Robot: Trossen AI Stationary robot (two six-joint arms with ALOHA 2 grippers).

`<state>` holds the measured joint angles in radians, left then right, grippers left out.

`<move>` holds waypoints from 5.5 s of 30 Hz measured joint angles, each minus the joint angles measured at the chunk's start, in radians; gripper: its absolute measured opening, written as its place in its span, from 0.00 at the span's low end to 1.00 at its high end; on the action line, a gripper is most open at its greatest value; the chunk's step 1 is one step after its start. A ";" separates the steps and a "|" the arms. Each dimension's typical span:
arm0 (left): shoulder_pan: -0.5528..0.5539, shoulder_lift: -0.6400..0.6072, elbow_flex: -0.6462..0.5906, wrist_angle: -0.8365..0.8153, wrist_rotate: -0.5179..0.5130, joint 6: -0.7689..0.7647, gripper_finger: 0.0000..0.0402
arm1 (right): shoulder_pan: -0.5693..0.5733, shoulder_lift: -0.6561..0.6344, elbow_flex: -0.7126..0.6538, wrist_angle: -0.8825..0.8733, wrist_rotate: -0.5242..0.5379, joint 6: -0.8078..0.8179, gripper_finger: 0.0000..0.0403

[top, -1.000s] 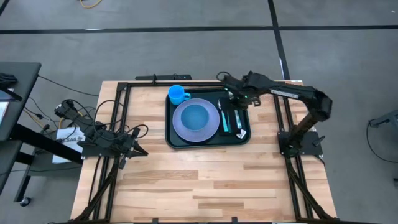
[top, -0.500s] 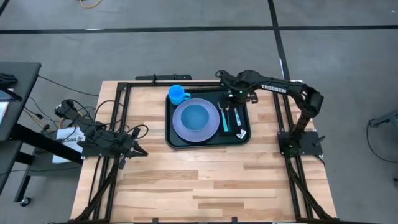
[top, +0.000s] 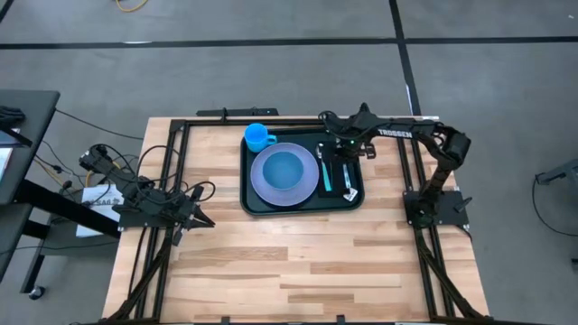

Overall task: Set up tray
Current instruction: Put the white/blue patterned knife on the black napkin, then return to Home Position

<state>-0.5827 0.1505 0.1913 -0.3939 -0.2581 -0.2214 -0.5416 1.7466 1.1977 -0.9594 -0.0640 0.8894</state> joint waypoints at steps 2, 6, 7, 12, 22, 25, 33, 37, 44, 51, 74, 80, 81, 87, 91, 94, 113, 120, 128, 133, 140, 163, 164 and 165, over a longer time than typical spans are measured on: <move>0.000 0.000 0.000 0.000 0.000 0.000 0.04 | -0.005 0.000 -0.025 0.036 -0.009 0.001 0.02; 0.000 0.000 0.000 0.000 0.000 0.000 0.04 | -0.017 0.000 -0.062 0.123 -0.038 0.002 0.02; 0.000 0.000 0.000 0.000 0.000 0.000 0.04 | -0.017 0.000 -0.065 0.134 -0.039 0.002 0.02; 0.000 0.000 0.000 0.000 0.001 0.000 0.04 | -0.020 0.010 -0.066 0.131 -0.040 0.002 0.02; 0.000 0.000 0.000 0.000 0.001 0.000 0.04 | -0.019 0.010 -0.066 0.134 -0.035 0.009 0.02; 0.000 0.000 0.000 0.000 0.002 0.000 0.04 | -0.015 0.010 -0.070 0.141 -0.036 0.011 0.02; 0.000 0.000 0.000 0.000 0.002 0.000 0.04 | -0.015 0.010 -0.170 0.245 -0.048 0.038 0.02; 0.000 0.000 0.000 0.000 0.001 0.000 0.04 | -0.015 0.010 -0.182 0.258 -0.065 0.037 0.02; 0.000 0.000 0.000 0.000 0.001 0.000 0.04 | -0.015 0.010 -0.182 0.258 -0.066 0.030 0.08; 0.000 0.000 0.000 0.000 0.001 0.000 0.04 | -0.009 0.010 -0.182 0.258 -0.068 0.032 0.14; 0.000 0.000 0.000 0.003 0.001 0.000 0.04 | -0.008 -0.049 -0.134 0.234 -0.073 0.016 0.28; 0.000 0.000 0.000 0.003 -0.011 0.000 0.04 | -0.009 -0.119 -0.080 0.066 -0.069 -0.008 0.28; 0.000 0.000 0.000 0.003 -0.015 0.000 0.04 | -0.009 -0.138 -0.074 0.037 -0.069 -0.008 0.28; 0.000 0.000 0.000 0.014 -0.025 0.000 0.04 | -0.007 -0.288 -0.046 -0.021 -0.068 -0.041 0.28; 0.000 0.000 0.000 0.038 -0.149 -0.019 0.04 | 0.037 -0.400 -0.030 0.018 -0.081 -0.060 0.28; 0.000 0.000 0.000 0.068 -0.249 -0.022 0.04 | 0.103 -0.474 -0.028 0.058 -0.109 -0.060 0.28; -0.041 -0.015 -0.122 0.284 -0.275 0.126 0.04 | 0.448 -0.570 -0.028 0.141 -0.120 0.113 0.28; -0.065 -0.015 -0.122 0.281 -0.255 0.124 0.04 | 0.554 -0.539 -0.029 0.420 0.177 -0.407 0.28; -0.065 -0.016 -0.122 0.280 -0.262 0.117 0.04 | 0.502 -0.619 -0.062 0.760 -0.110 -0.973 0.28; -0.065 -0.015 -0.122 0.279 -0.262 0.113 0.04 | 0.388 -0.765 -0.243 0.784 -0.158 -0.973 0.28; -0.065 -0.016 -0.122 0.277 -0.262 0.110 0.04 | 0.284 -1.111 -0.488 0.849 -0.306 -0.968 0.28; -0.065 -0.015 -0.123 0.277 -0.268 0.076 0.04 | 0.478 -1.297 -1.190 1.367 -0.302 -0.883 0.28; -0.065 -0.015 -0.123 0.277 -0.266 0.076 0.04 | 0.479 -1.297 -1.190 1.361 -0.302 -0.887 0.28; -0.065 -0.015 -0.123 0.277 -0.266 0.076 0.04 | 0.477 -1.298 -1.190 1.345 -0.296 -0.887 0.28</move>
<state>-0.6479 0.1352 0.0681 -0.1169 -0.5243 -0.1452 -0.0646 0.4489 0.0078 0.3856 -0.3597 0.0025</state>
